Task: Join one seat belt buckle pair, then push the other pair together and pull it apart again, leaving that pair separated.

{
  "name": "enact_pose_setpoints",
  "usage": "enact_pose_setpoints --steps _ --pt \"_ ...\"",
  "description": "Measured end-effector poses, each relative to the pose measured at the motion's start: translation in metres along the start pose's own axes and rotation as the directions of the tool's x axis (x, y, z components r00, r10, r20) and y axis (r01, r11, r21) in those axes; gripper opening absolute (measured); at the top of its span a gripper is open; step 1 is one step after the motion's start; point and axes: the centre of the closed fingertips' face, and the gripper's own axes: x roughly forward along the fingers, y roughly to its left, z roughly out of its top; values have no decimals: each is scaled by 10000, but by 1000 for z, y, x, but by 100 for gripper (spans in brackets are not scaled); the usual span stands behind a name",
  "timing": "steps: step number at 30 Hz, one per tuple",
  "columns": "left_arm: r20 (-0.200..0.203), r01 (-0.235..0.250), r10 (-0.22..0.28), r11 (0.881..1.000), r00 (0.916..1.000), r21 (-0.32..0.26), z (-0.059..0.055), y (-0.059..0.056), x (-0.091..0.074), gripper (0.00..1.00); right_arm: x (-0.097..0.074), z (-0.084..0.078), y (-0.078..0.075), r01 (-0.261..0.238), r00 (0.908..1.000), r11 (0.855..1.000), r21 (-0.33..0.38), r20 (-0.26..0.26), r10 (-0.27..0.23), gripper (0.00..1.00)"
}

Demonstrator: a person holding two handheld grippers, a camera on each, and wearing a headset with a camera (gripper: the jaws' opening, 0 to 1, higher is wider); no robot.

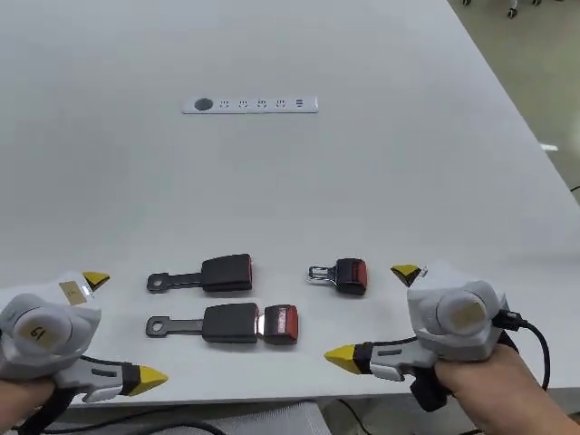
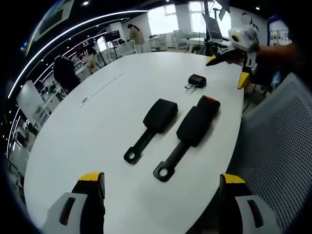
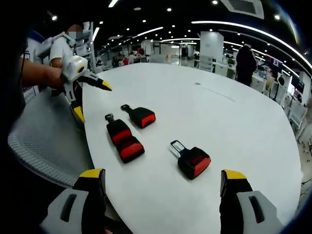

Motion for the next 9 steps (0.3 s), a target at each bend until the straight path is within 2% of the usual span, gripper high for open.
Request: enact_pose_setpoints --steps 2,5,7,9 --pt "-79 -119 118 9998 9999 -137 -2 2 -1 100 -4 5 3 -32 9999 10000 67 116 32 100" --pt "102 -241 248 9978 9996 -624 2 3 -2 100 -5 3 4 -121 9996 9997 196 267 115 100" --pt "134 -251 261 9972 9996 -707 3 3 -1 100 -2 -2 2 -148 9993 9995 277 351 139 100" --pt "90 -262 269 9971 9996 -718 3 2 1 100 -7 1 6 -167 9990 9988 453 410 149 100"
